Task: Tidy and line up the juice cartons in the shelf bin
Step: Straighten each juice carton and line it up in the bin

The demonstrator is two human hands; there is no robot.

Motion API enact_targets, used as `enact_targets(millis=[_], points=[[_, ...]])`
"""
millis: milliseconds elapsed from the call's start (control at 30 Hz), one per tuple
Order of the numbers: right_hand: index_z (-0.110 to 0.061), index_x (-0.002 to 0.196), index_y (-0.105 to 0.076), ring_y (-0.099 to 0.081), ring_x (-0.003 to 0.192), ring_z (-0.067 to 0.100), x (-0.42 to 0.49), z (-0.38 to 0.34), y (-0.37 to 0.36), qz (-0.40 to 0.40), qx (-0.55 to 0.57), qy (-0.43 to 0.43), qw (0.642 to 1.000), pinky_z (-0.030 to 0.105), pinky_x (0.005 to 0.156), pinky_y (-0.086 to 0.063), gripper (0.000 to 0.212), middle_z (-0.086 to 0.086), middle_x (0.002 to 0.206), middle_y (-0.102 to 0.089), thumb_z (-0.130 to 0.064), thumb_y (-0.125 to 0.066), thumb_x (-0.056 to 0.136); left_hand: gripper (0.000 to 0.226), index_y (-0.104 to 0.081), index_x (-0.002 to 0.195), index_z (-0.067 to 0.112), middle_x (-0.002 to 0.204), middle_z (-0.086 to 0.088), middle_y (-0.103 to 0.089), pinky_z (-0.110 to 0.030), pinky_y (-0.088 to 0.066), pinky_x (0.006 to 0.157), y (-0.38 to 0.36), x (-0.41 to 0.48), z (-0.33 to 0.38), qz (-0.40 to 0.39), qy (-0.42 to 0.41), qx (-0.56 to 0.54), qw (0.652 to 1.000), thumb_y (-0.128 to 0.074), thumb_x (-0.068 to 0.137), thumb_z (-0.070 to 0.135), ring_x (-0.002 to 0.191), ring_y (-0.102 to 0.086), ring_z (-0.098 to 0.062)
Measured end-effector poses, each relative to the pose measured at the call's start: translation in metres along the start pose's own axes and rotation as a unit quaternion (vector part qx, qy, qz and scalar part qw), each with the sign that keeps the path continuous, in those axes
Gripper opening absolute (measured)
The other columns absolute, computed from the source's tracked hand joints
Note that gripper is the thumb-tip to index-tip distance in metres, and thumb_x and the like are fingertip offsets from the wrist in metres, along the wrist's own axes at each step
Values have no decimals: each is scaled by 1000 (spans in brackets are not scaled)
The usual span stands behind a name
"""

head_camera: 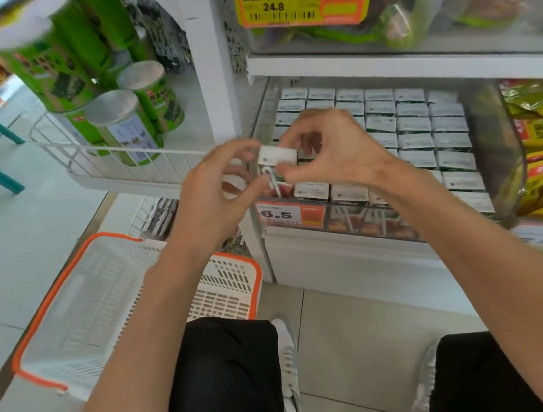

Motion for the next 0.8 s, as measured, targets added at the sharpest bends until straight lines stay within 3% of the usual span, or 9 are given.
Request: enact_targets(millis=[100,200,367,433,533,700,800], points=[[-16,93,-80,-70,80,17,-14,-6,25,62,67,-3,996,41,74,-61,20,4,90,-74,-22,-88,76,61,-52,150,27,137,12,-63,-27,-54,94,-2,0,9,-7,-14,-17,1000,-75,94,38,119,-62,-3],[-9,99,-80,-76,83,19,-32,-10,41,100,121,-7,988,40,74,-65,22,7,94,-78,-15,-89,80,56,-50,153,22,144,18,-59,-21,-46,109,-13,1,22,-44,-22,-53,997,-68,100,30,132,-56,2],[-12,109,-80,-78,85,9,-57,2,47,133,221,-61,964,20,79,-61,25,1,98,-80,-18,-88,87,33,-68,127,21,119,16,-75,-23,-55,99,-26,3,31,-64,39,-177,981,-70,97,7,112,-72,-3],[-17,121,-76,-77,91,5,-67,8,39,115,253,-93,956,17,82,-59,37,-6,101,-80,-22,-87,87,28,-72,125,19,115,10,-79,-28,-58,97,-34,1,31,-68,84,-208,972,-70,98,11,110,-73,-7],[-26,136,-64,-79,94,10,-82,20,28,103,300,-142,938,20,84,-60,52,-1,101,-82,-23,-85,88,24,-75,124,21,111,5,-80,-26,-62,88,-51,-2,32,-77,154,-284,943,-69,100,22,103,-77,-11],[-13,120,-68,-80,94,18,-109,46,30,168,407,-236,866,19,75,-61,41,3,103,-82,-25,-87,86,35,-71,129,23,116,1,-80,-26,-60,94,-80,-2,32,-144,212,-350,901,-61,102,42,109,-76,-16],[-6,117,-69,-80,95,21,-117,53,25,166,435,-254,848,21,77,-62,37,6,105,-82,-21,-85,88,29,-72,128,24,118,1,-79,-28,-61,93,-87,1,30,-157,205,-348,901,-59,105,35,110,-76,-18]])
Point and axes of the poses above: each hand's wrist, its own x-axis towards the middle knuckle, its own y-axis out of the back of the hand, z = x × y, the point moved 9 cm from there along x, towards the middle knuckle
